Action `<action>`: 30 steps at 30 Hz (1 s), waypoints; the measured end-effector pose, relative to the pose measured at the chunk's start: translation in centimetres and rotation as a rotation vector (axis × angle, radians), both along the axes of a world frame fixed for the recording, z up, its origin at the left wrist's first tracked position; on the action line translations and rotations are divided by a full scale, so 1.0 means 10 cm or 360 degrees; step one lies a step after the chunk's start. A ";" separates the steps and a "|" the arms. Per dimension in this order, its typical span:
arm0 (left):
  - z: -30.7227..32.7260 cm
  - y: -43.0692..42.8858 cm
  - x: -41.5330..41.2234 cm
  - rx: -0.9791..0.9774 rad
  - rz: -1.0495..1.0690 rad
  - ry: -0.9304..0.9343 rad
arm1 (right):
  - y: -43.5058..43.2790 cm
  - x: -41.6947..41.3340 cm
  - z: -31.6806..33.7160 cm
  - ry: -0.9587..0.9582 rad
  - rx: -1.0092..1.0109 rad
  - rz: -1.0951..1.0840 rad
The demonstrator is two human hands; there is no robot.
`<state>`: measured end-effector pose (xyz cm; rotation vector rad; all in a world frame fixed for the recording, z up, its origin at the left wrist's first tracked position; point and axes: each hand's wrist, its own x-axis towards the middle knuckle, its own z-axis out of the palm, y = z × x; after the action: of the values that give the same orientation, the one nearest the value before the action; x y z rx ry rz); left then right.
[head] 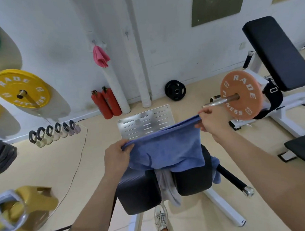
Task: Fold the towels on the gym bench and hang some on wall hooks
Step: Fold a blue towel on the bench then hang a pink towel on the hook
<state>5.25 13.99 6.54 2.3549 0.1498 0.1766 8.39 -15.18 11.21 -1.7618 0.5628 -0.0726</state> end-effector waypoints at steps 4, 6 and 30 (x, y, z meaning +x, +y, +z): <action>0.18 -0.01 0.46 0.0008 0.0222 -0.0170 | 0.20 0.38 0.20 -0.0075 0.0002 0.0085; 0.45 0.01 0.69 -0.0094 0.0272 -0.0356 | 0.26 0.57 0.44 -0.0270 0.0028 0.0063; -1.59 0.34 -0.65 -0.0306 0.0646 0.0498 | 0.96 -0.43 -1.51 0.0471 -0.1622 0.1397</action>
<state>-1.24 17.36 -9.41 2.1223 0.7641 -0.0143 4.11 -5.56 -3.90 -2.8983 -0.1584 0.6229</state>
